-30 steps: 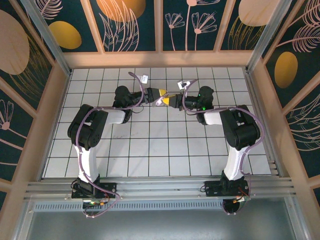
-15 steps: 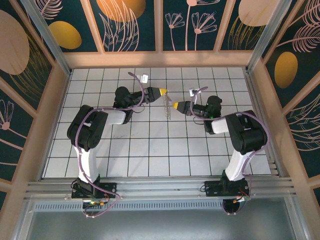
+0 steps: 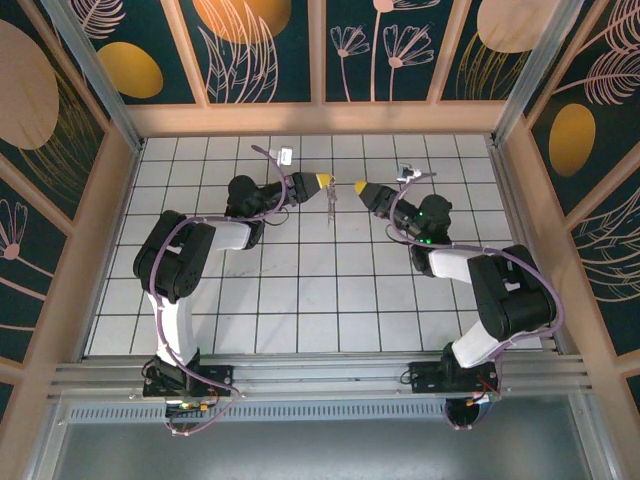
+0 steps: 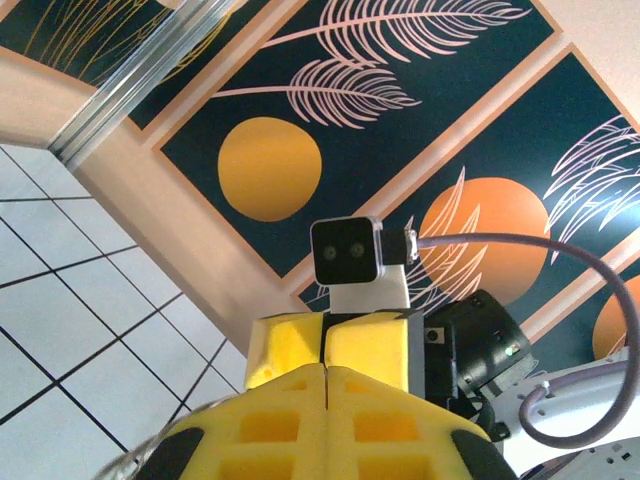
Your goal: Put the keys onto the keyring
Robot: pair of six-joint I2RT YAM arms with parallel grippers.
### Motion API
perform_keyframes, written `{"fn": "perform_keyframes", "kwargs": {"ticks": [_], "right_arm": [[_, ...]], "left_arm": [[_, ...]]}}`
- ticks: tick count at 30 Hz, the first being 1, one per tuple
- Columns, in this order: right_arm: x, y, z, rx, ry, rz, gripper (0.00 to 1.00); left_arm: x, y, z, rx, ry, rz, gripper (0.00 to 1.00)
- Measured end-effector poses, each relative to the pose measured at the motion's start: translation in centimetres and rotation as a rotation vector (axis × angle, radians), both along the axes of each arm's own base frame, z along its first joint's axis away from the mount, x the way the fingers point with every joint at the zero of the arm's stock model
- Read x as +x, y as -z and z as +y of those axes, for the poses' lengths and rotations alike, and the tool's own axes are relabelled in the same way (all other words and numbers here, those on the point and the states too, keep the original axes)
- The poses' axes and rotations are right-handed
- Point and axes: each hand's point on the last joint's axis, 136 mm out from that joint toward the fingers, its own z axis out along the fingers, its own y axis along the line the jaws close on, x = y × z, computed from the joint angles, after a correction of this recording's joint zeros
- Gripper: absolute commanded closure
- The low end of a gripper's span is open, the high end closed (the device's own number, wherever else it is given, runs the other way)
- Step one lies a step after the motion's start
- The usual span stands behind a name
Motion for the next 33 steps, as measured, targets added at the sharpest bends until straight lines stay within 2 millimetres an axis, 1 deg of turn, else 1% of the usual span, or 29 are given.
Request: {"fn": "perform_keyframes", "kwargs": {"ticks": [4, 6, 9, 12, 14, 16, 17, 19, 20, 29, 33], "right_arm": [[0.7, -1.5, 2.2, 0.006, -0.004, -0.010, 0.70], [1.1, -1.8, 3.2, 0.008, -0.011, -0.011, 0.72], [1.6, -1.0, 4.7, 0.004, -0.024, 0.009, 0.76], [2.0, -0.2, 5.3, 0.004, -0.020, 0.021, 0.78], [2.1, 0.0, 5.4, 0.010, -0.015, 0.025, 0.82], [2.1, 0.0, 5.5, 0.021, -0.015, 0.020, 0.83], [2.1, -0.1, 5.5, 0.023, -0.015, 0.016, 0.81], [2.0, -0.2, 5.5, 0.027, -0.015, 0.010, 0.73], [2.0, -0.2, 5.4, 0.027, -0.014, 0.009, 0.72], [1.1, 0.4, 4.9, 0.045, -0.012, -0.004, 0.71], [0.3, 1.2, 4.5, 0.056, -0.014, 0.006, 0.68]], "left_arm": [[0.0, 0.0, 0.0, -0.002, 0.001, 0.002, 1.00], [0.0, -0.1, 0.0, -0.004, 0.001, -0.001, 1.00], [-0.1, -0.1, 0.0, -0.006, 0.001, 0.000, 1.00], [0.2, 0.5, 0.4, 0.000, -0.011, 0.023, 1.00], [0.3, 0.7, 0.5, 0.005, -0.016, 0.035, 1.00], [0.4, 0.8, 0.5, 0.005, -0.019, 0.040, 1.00], [0.4, 0.8, 0.5, 0.005, -0.019, 0.040, 1.00], [0.4, 0.8, 0.5, 0.004, -0.018, 0.040, 1.00], [0.4, 0.7, 0.5, 0.003, -0.017, 0.038, 1.00], [-0.2, 0.8, 0.2, 0.010, 0.014, 0.036, 1.00], [-0.4, 0.8, 0.1, 0.012, 0.023, 0.036, 1.00]]}}
